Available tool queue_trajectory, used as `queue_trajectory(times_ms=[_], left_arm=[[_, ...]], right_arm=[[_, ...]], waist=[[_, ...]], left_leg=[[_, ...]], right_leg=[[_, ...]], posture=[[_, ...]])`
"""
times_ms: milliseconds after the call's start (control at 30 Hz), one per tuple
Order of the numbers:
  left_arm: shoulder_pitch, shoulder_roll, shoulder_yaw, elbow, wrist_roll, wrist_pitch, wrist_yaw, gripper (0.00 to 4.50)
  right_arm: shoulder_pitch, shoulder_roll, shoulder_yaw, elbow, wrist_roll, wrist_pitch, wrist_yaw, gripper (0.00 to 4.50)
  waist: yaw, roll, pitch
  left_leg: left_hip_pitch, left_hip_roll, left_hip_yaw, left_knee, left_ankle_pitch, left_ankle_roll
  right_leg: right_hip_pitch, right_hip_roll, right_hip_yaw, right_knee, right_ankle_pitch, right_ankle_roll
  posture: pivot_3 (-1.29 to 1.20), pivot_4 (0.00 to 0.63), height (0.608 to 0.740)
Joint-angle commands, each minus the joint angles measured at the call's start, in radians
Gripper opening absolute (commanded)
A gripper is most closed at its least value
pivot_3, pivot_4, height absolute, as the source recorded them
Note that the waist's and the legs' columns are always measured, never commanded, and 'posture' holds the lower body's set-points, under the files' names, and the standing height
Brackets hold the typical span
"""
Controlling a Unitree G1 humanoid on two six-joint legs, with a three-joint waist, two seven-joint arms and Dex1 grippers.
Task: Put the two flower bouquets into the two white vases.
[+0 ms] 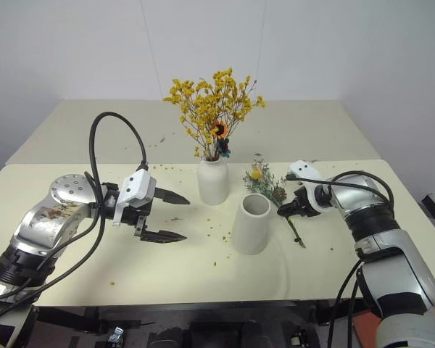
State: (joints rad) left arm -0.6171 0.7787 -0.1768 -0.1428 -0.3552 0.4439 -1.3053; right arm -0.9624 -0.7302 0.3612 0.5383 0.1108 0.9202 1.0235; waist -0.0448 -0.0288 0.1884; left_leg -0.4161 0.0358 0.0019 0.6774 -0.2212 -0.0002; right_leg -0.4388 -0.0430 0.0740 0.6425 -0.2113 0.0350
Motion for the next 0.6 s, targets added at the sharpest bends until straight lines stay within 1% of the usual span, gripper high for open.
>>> queue_trajectory(times_ms=[33,167,367,500,600], left_arm=[[-0.007,0.003,0.027,-0.029,-0.011,0.006,0.017,4.50],[-0.002,0.016,0.030,-0.031,-0.020,0.003,-0.001,4.50],[0.004,0.030,0.037,-0.026,-0.016,-0.005,-0.003,4.50],[0.013,0.030,0.044,-0.042,-0.024,0.006,0.007,4.50],[0.020,0.034,0.049,-0.046,-0.025,0.006,0.007,4.50]], right_arm=[[0.021,0.006,-0.019,-0.033,-0.010,-0.010,0.002,1.77],[0.035,0.016,-0.025,-0.041,-0.025,-0.012,-0.010,0.37],[0.030,0.004,-0.071,-0.055,-0.029,-0.011,-0.040,0.37],[0.049,-0.023,-0.178,-0.111,-0.009,0.002,-0.114,0.37],[0.086,-0.037,-0.315,-0.218,0.016,0.039,-0.209,0.37]], waist=[[0.000,0.000,0.000],[-0.001,0.000,0.000],[0.000,0.000,0.000],[0.001,0.000,0.000],[0.002,0.000,0.000]], left_leg=[[0.000,0.000,0.000,0.000,0.000,0.000],[0.000,0.000,0.000,0.000,0.000,0.000],[0.001,0.000,0.000,0.001,0.000,0.000],[0.001,0.000,0.000,0.001,0.000,0.000],[0.000,0.000,0.000,0.001,0.000,0.000]], right_leg=[[0.000,0.000,0.000,0.000,0.000,0.000],[0.000,0.000,0.000,0.000,0.000,0.000],[0.000,0.000,0.000,0.001,0.000,0.000],[0.001,0.000,0.000,0.001,0.000,0.000],[0.000,0.000,0.000,0.001,0.000,0.000]], posture=[[0.00,0.150,0.740],[0.00,0.150,0.740],[0.00,0.150,0.740],[0.00,0.150,0.740],[0.00,0.150,0.740]])
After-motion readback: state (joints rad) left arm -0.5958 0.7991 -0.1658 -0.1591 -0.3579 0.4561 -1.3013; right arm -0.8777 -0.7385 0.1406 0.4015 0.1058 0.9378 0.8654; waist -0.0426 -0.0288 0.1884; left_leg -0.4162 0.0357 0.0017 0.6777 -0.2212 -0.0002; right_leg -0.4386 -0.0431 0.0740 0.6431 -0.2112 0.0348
